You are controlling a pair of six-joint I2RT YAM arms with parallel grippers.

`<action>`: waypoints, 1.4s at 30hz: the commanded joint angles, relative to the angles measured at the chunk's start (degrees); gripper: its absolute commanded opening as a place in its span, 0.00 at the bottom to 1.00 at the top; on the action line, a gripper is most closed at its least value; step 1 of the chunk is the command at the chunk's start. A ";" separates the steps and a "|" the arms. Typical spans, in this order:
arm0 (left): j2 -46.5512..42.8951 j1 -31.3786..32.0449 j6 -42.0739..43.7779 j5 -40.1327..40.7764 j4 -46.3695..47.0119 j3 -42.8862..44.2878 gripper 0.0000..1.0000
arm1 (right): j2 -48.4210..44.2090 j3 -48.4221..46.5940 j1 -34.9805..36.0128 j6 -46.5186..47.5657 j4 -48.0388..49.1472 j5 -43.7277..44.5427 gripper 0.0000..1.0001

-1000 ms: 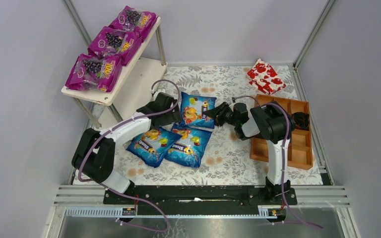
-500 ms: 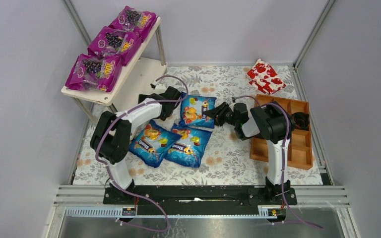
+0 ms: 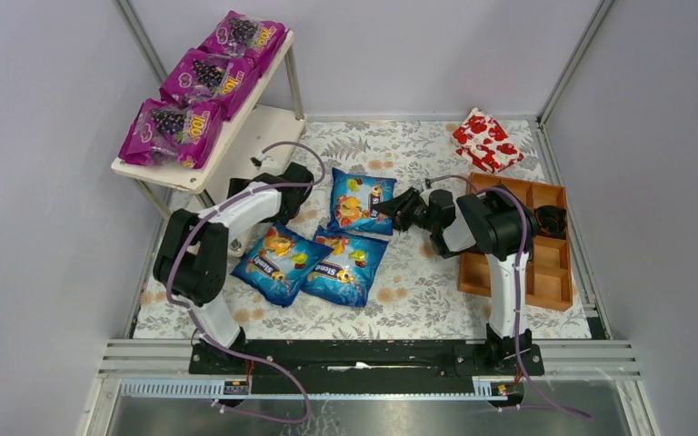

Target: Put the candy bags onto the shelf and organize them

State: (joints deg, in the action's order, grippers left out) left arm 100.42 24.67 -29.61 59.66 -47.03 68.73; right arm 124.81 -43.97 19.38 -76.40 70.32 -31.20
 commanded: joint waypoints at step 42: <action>-32.33 28.33 14.76 -26.34 21.08 14.04 0.99 | -6.47 -3.93 2.16 -7.02 8.31 3.32 0.13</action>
State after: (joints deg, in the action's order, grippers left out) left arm 74.24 53.28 -23.97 36.75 -40.01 82.11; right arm 124.62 -44.34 19.84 -81.03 74.59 -31.14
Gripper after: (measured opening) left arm 0.987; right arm 0.364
